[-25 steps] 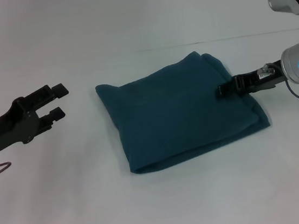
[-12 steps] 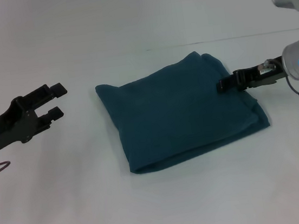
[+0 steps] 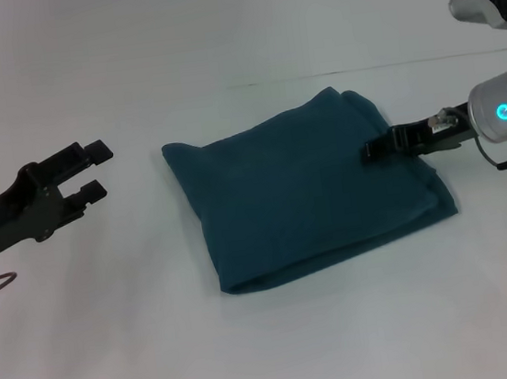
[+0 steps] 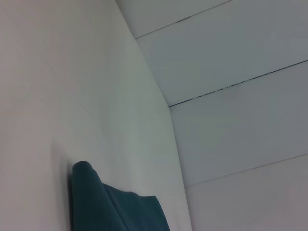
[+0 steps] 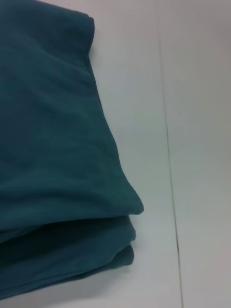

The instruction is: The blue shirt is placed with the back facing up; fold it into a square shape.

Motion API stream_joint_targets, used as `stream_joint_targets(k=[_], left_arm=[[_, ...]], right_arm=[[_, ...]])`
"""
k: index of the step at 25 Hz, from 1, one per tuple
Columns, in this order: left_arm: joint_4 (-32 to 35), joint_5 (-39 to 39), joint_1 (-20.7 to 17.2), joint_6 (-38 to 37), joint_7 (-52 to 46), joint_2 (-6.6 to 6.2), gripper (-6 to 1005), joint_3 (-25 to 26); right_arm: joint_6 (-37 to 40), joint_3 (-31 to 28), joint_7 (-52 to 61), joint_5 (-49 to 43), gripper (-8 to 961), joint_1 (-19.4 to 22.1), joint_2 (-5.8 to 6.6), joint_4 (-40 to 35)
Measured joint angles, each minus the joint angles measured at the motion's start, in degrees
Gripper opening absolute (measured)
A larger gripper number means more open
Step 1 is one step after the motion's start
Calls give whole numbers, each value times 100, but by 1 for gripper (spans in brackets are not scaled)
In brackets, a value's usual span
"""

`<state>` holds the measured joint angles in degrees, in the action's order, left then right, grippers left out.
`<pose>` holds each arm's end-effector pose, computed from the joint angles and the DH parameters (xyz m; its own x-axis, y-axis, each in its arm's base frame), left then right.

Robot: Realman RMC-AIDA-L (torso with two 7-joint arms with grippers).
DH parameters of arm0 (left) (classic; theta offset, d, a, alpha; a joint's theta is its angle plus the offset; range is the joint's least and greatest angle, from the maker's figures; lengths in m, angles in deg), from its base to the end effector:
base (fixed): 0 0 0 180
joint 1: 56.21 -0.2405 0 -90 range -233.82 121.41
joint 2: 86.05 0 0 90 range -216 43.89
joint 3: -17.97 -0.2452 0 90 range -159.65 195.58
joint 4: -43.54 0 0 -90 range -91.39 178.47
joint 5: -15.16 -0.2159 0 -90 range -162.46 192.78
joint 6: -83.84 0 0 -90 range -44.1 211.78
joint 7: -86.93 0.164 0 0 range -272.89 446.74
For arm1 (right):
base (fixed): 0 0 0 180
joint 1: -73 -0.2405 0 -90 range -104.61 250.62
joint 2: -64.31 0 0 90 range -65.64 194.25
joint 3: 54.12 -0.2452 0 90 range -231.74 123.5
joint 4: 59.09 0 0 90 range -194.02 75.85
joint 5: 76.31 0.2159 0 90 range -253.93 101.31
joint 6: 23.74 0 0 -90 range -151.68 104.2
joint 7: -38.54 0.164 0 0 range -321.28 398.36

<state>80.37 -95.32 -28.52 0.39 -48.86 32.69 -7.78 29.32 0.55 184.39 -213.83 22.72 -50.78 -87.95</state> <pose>-0.2878 0.3529 0.0328 -0.2008 0.7528 0.6268 0.9082 -0.0967 0.4071 0.2378 0.4520 -0.0303 0.3830 -0.8513 -0.3586 -0.8981 -0.2522 -0.3604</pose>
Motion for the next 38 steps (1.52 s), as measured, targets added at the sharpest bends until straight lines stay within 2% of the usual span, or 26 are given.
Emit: stream_joint_targets(k=[6, 9, 11, 14, 15, 18, 20, 22, 27, 34, 38], left_arm=[[0, 0, 0, -2, 1, 15, 785, 0], [0, 0, -1, -13, -25, 11, 785, -4], [0, -5, -4, -28, -43, 9, 784, -12], [0, -64, -52, -94, -153, 6, 783, -54], [1, -108, -69, -147, -183, 12, 783, -95], [25, -336, -55, -302, -341, 22, 781, -269], [48, -609, 20, -380, -625, 17, 780, -446], [53, -832, 97, -412, -921, 14, 779, -643], [13, -961, 219, -232, -1438, 109, 777, -1093], [-236, -972, 299, 215, -1702, 147, 773, -1495], [-495, -972, 402, 517, -1683, 234, 771, -1545]], right_arm=[[6, 49, -9, -4, 668, -7, -52, 3], [153, 30, 22, -4, 669, 31, 10, -183], [420, -7, 146, -5, 669, 140, 167, -494], [818, -214, 474, 10, 669, 439, 469, -1095], [993, -447, 533, 44, 669, 586, 561, -1315], [1759, -1398, 367, 264, 668, 891, 730, -1552], [2231, -1825, 252, 365, 668, 1010, 793, -1562], [2612, -2035, 218, 410, 668, 1114, 827, -1563], [3187, -2167, 242, 420, 668, 1200, 860, -1549], [3314, -2347, 262, 426, 669, 1195, 887, -1560], [3291, -2351, 264, 429, 669, 1175, 891, -1550]])
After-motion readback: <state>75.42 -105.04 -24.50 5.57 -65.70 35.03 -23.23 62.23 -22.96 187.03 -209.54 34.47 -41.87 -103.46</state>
